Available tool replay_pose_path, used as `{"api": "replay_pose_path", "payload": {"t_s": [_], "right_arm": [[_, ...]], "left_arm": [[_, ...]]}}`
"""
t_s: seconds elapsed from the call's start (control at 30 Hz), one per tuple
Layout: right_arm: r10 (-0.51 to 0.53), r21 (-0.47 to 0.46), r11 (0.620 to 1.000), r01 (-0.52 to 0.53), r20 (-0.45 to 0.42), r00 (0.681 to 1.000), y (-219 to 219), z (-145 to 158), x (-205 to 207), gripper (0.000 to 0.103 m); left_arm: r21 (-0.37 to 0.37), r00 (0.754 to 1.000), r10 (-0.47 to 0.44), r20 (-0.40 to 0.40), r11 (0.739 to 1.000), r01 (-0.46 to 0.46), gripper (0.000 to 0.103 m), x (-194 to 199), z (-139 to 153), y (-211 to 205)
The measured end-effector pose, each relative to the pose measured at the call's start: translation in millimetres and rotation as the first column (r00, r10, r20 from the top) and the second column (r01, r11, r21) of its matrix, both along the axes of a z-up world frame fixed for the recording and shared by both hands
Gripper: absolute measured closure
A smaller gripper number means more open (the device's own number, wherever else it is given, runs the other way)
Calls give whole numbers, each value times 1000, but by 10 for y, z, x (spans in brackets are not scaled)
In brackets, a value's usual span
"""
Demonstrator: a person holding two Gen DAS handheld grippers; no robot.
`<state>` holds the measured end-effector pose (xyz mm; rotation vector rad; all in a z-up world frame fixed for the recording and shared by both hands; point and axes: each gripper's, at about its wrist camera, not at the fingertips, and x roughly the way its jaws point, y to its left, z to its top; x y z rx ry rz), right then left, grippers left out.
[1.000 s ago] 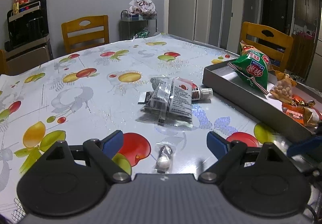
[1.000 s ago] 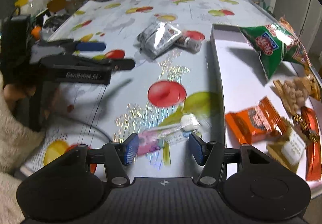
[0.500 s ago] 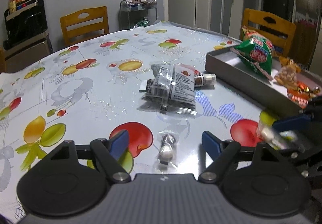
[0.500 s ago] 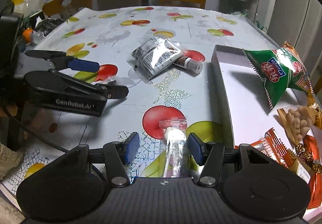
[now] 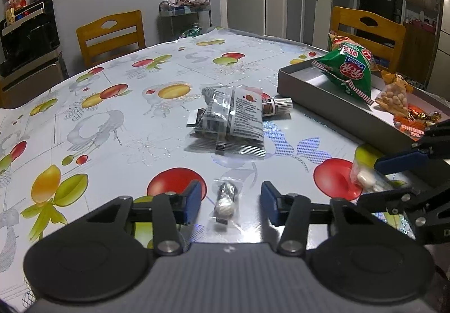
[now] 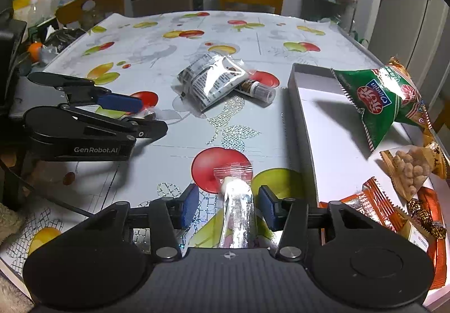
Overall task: Organize snacks
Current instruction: 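Grasp the white candy with left tool while right tool grasps clear stick packet, then carry the white candy and clear stick packet over the grey tray with both tools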
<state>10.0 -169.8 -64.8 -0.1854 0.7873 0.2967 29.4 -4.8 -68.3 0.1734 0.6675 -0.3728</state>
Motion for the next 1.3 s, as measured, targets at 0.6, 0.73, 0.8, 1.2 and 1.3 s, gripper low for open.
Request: {"api": "replay_pose_path", "payload": {"t_s": [0.6, 0.73, 0.8, 1.2, 1.3], "right_arm": [[25, -2, 1000, -25, 61, 998, 12, -26, -67, 80], [25, 9, 1000, -25, 68, 997, 1, -23, -68, 82], [24, 29, 999, -27, 71, 997, -24, -6, -74, 82], [42, 114, 992, -57, 130, 991, -141, 160, -44, 82], [49, 130, 989, -67, 142, 989, -159, 203, -38, 82]], "left_arm": [[-25, 999, -32, -3, 999, 32, 88, -12, -1, 5], [-15, 1000, -16, 2, 1000, 16, 90, -19, 4, 0], [-10, 1000, -16, 12, 1000, 16, 90, -60, 18, -14], [-60, 1000, -6, 26, 998, 8, 91, -315, 219, 43], [-58, 999, -2, 42, 998, 5, 91, -329, 303, 38]]}}
